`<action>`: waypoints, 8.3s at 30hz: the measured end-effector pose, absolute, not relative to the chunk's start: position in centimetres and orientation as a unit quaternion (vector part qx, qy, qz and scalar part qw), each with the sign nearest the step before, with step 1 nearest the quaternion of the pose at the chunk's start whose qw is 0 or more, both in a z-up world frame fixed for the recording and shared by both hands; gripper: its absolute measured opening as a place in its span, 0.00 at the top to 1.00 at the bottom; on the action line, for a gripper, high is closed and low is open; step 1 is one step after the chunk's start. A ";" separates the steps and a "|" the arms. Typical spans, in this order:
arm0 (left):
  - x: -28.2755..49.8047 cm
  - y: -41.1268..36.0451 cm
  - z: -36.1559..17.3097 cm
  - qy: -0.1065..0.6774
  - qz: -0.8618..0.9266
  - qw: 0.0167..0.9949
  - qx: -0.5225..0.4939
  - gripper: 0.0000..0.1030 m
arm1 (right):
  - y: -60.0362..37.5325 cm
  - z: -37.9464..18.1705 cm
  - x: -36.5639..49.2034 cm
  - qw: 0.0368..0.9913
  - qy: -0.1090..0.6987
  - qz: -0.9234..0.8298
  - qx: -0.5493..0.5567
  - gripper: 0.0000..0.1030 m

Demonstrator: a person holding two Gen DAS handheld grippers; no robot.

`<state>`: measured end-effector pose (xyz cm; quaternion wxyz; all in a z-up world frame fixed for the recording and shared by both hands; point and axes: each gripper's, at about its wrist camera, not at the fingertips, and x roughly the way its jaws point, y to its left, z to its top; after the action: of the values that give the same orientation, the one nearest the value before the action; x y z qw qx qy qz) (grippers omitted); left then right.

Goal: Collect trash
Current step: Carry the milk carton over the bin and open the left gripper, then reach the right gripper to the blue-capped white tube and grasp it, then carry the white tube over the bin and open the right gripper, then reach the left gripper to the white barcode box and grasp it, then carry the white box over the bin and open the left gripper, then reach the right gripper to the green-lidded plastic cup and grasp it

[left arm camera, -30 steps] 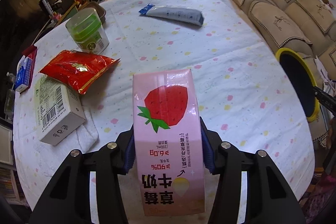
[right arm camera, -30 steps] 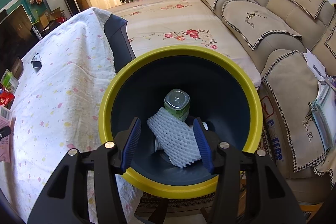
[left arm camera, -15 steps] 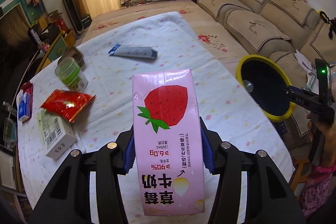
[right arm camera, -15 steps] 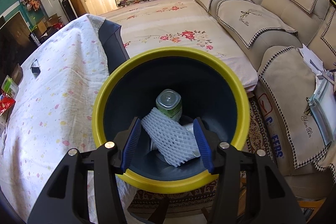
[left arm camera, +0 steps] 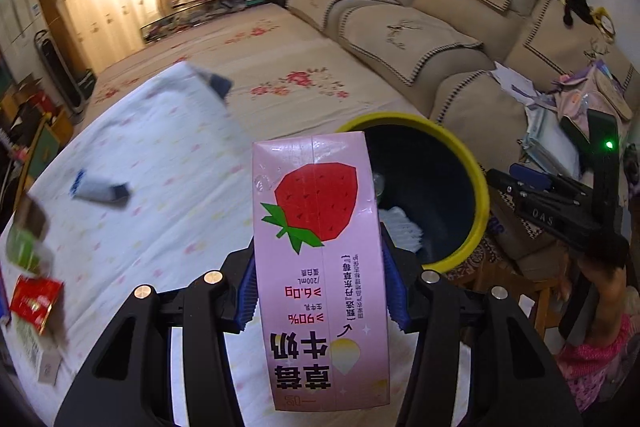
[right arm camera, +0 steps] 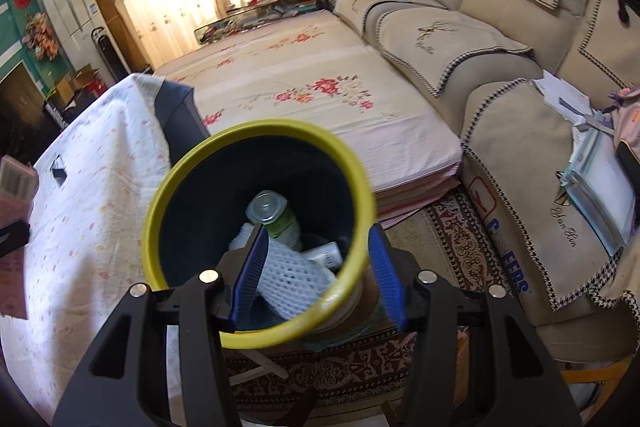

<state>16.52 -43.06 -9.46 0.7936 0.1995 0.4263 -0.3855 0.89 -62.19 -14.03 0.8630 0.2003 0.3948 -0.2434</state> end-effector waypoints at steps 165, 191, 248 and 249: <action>35.2 -6.5 -18.8 0.498 -0.031 0.866 -0.042 0.25 | -55.7 -20.0 8.4 0.849 0.451 -0.176 0.211 0.53; 22.1 -3.6 -8.2 0.401 -0.092 0.911 -0.012 0.28 | -54.7 -18.2 8.1 0.861 0.440 -0.158 0.203 0.53; 18.2 -30.3 -8.3 0.334 -0.356 0.871 0.063 0.05 | -59.7 -16.4 1.5 0.864 0.402 -0.199 0.228 0.50; 18.4 -28.4 -8.0 0.328 -0.343 0.878 0.058 0.05 | -59.0 -16.2 2.2 0.867 0.403 -0.191 0.222 0.49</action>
<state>18.35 -28.42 -7.95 0.8784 0.0583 0.3282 -0.3426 2.25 -58.96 -16.20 0.8670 0.2218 0.4032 -0.1912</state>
